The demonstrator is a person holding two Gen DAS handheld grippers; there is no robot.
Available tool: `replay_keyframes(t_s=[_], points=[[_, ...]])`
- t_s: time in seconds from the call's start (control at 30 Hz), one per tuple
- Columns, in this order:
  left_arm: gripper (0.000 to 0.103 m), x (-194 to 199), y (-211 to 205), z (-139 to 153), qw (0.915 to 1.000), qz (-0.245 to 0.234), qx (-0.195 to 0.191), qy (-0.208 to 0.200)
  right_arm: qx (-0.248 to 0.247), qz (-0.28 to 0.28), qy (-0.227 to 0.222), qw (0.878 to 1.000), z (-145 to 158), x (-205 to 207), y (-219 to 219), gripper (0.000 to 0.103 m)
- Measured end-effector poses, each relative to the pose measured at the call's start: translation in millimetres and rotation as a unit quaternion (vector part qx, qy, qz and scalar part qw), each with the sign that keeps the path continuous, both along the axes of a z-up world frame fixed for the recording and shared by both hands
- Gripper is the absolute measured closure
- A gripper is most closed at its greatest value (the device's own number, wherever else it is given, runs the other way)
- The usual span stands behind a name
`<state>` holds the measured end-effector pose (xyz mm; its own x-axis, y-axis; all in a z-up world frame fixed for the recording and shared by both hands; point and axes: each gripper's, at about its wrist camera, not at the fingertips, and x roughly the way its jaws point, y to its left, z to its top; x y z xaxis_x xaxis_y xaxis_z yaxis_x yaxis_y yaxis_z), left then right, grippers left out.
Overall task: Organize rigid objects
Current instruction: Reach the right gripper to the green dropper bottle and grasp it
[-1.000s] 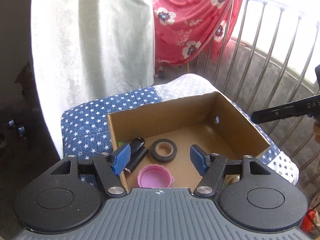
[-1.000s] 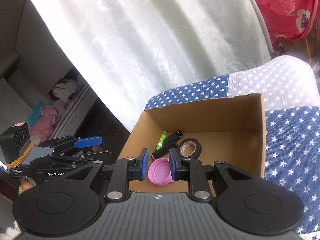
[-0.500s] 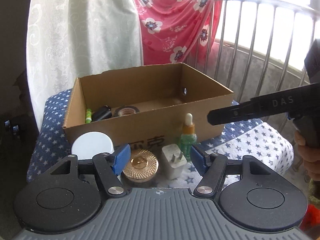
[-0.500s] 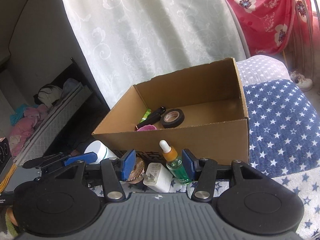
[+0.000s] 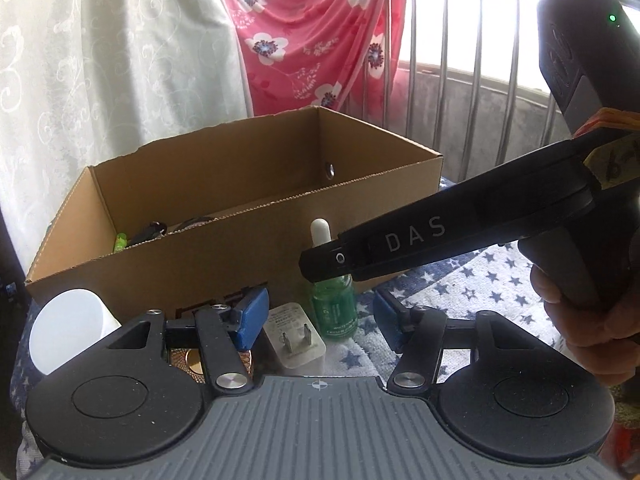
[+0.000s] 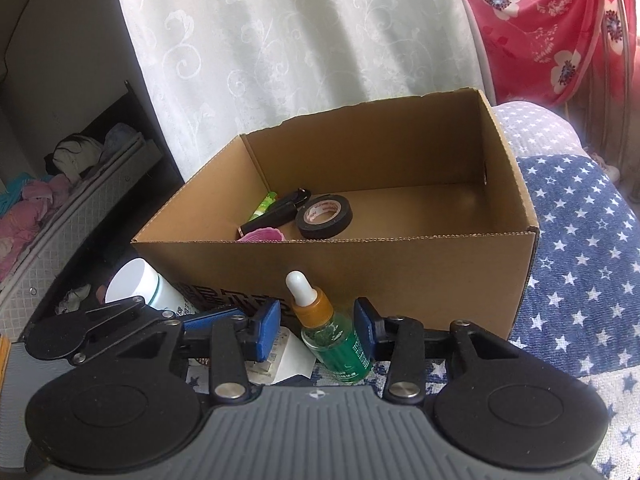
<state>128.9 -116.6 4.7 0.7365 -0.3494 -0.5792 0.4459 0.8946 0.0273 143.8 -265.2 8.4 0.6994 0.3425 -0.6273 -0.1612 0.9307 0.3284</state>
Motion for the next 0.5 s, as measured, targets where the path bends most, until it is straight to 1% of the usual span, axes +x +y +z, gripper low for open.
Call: replay_keyframes(t_s=[0.03, 0.23, 0.3, 0.4, 0.5], points=[[0.047, 1, 1, 0, 1.0000, -0.001, 0.000, 0.001, 0.000, 0.001, 0.001, 1.000, -2, 1, 1, 0.070], [0.048, 4, -4, -2, 0.9999, -0.016, 0.002, 0.002, 0.011, -0.001, -0.004, 1.000, -3, 0, -7, 0.072], [0.048, 5, -7, -3, 0.9997, -0.024, 0.003, 0.005, 0.021, -0.007, -0.005, 1.000, -1, -2, -13, 0.079], [0.049, 7, -15, -6, 0.9991, -0.039, 0.009, 0.010, 0.035, -0.014, 0.000, 0.999, -1, -5, -22, 0.080], [0.052, 11, -21, -11, 0.9985, -0.049, 0.016, 0.019, 0.047, -0.015, 0.004, 0.999, -2, -7, -28, 0.080]])
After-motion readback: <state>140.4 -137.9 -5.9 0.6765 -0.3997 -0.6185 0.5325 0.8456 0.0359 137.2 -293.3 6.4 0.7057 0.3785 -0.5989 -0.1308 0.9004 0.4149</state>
